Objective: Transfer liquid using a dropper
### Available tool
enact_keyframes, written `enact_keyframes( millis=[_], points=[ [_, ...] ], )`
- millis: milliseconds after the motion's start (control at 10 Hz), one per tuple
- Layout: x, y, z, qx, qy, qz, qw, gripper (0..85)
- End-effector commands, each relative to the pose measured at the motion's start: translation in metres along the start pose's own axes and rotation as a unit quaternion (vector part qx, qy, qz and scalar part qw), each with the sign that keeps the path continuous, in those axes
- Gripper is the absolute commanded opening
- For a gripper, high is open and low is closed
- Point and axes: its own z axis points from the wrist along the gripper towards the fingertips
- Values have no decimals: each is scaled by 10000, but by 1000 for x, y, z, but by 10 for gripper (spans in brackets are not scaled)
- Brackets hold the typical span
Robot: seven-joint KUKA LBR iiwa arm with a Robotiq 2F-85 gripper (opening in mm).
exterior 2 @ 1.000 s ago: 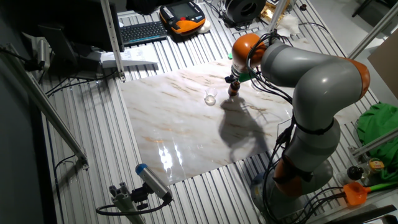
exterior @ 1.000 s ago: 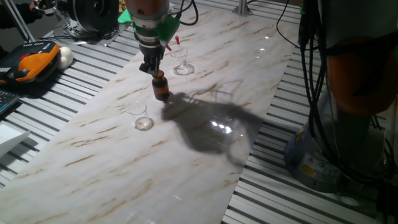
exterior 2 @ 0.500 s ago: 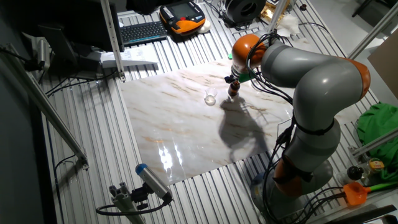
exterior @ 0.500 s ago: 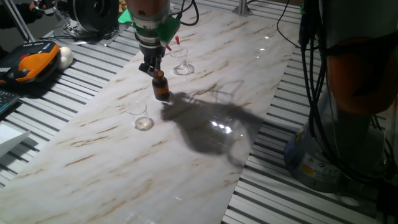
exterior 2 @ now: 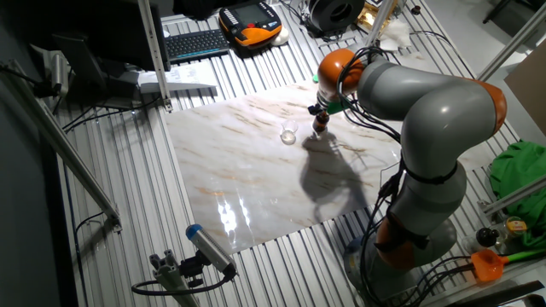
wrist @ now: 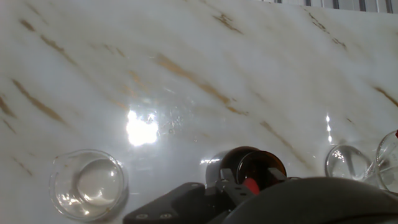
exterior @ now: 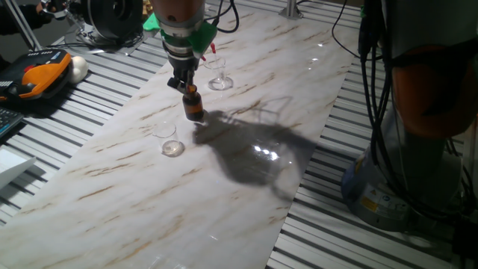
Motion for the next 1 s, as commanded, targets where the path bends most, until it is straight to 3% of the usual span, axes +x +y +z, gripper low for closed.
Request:
enact_keyframes(
  millis=[0,900],
  points=[
    [0,0,1,22,0,-6,10000,340],
    [3,-3,7,0,-47,-47,10000,340]
  ],
)
